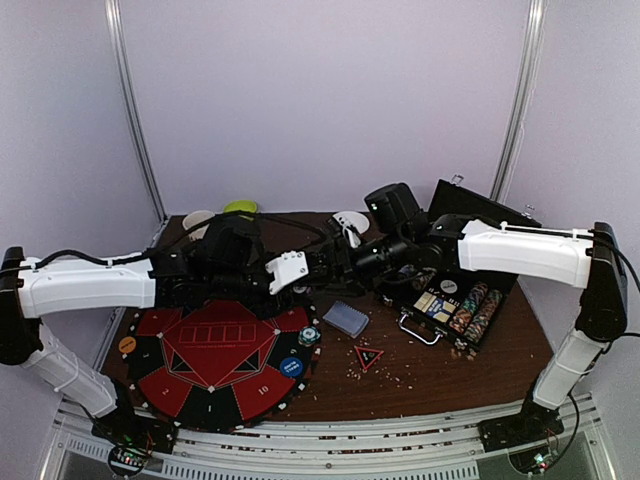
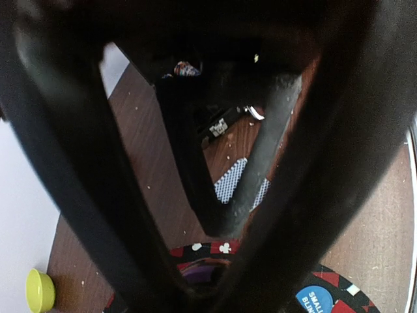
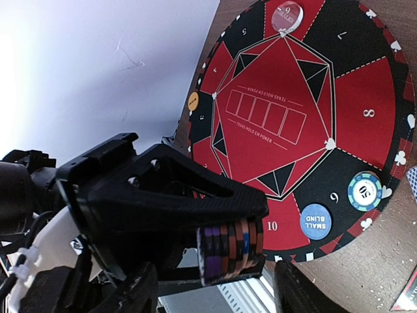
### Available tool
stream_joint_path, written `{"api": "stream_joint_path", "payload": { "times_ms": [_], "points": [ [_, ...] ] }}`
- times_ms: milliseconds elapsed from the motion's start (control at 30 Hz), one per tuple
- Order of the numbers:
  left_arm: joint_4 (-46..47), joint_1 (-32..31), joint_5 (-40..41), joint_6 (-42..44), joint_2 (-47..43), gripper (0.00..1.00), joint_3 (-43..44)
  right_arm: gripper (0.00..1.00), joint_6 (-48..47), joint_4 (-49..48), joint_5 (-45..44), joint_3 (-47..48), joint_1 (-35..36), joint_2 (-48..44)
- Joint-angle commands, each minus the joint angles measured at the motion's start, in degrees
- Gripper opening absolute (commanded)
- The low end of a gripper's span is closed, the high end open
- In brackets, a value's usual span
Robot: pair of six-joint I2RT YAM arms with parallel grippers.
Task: Distribute texas hold em gaming equipment
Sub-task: Pass from the right arm to the left, then place the poker chips pile at the big blind area.
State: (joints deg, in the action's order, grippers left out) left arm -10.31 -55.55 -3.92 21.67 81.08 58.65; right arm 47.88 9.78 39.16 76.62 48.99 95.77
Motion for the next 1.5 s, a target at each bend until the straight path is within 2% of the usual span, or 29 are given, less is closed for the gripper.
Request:
{"api": "stream_joint_path", "payload": {
  "times_ms": [0,100,233,433,500,567,667,900,1300,1467],
  "points": [
    [-0.2,0.9,1.9,-4.6,-1.6,0.00,-2.7,0.65,-1.5,0.4,-1.0,1.3,-0.9,-1.8],
    [-2.0,3.6,4.3,-10.8,-2.4,0.00,-4.1,0.66,-3.1,1.9,-2.4,1.3,-2.4,-2.9],
    [-6.8,10.2,12.5,-21.6,-5.0,0.00,-6.9,0.67,-7.9,7.0,-6.2,1.0,-4.5,-5.3],
    [-14.2,25.7,19.8,-34.5,-11.1,0.00,-12.2,0.67,-14.1,9.8,-8.8,-2.0,-6.8,-10.0],
    [-15.2,31.4,19.5,-37.8,-12.6,0.00,-13.8,0.67,-15.8,9.8,-8.6,-4.1,-7.7,-11.6],
    [-15.8,36.3,19.0,-40.2,-13.8,0.00,-15.2,0.67,-17.2,9.8,-8.1,-5.7,-8.4,-12.9],
    [-17.0,40.0,22.4,-41.3,-13.7,0.00,-15.9,0.67,-19.5,10.9,-7.9,-7.1,-9.4,-14.1],
    [-14.4,55.6,20.7,-40.0,-9.5,0.00,-15.0,0.67,-24.2,11.5,-5.8,-9.4,-11.4,-16.1],
    [-5.2,61.7,24.6,-48.1,3.8,0.00,-17.5,0.67,-27.6,12.8,-2.9,-11.1,-14.2,-15.4],
    [-5.7,62.3,24.0,-51.8,3.7,0.00,-19.9,0.67,-27.8,13.5,-3.2,-10.8,-15.5,-15.8]
  ]
}}
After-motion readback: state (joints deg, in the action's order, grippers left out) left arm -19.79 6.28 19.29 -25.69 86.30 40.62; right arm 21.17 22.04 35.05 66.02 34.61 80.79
